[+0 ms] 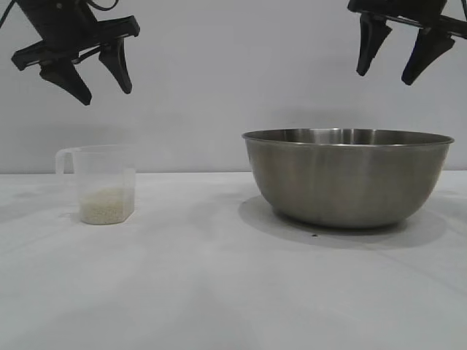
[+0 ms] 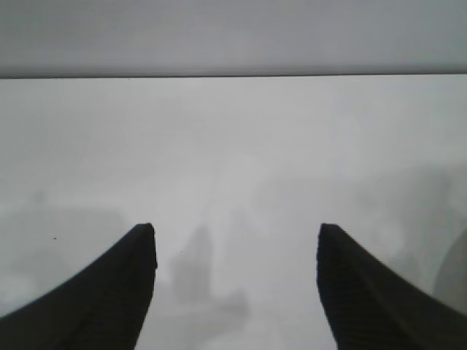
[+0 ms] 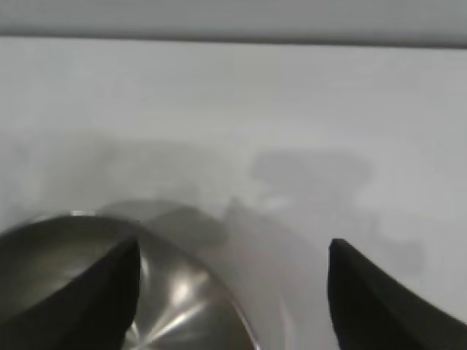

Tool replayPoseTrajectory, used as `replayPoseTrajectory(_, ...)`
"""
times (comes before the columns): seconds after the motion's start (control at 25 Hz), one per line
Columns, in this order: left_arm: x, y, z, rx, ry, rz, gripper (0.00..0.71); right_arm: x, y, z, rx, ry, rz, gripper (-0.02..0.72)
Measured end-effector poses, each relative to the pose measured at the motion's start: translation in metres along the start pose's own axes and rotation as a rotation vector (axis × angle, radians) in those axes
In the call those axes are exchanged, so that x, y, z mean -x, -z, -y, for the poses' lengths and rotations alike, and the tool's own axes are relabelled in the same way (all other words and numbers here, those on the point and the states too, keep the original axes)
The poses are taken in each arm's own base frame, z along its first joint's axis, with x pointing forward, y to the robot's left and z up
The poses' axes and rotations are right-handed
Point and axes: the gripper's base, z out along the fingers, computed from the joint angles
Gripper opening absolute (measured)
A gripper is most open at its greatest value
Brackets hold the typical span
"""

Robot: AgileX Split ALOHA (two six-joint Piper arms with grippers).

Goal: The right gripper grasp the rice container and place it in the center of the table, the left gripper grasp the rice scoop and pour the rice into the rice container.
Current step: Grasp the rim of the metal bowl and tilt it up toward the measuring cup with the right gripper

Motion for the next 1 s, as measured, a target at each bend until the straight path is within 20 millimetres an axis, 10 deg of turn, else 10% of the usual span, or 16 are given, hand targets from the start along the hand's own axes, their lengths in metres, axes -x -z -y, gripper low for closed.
replayPoseTrajectory(0.8,0.0,0.0,0.0,0.0,-0.002,0.0,0.416,-0.013,-0.099,0.018,0.042,-0.076,-0.226,0.505)
replayPoseTrajectory(1.0,0.0,0.0,0.0,0.0,-0.002,0.0,0.416,-0.013,-0.101,0.018,0.042,-0.077,-0.229,0.267)
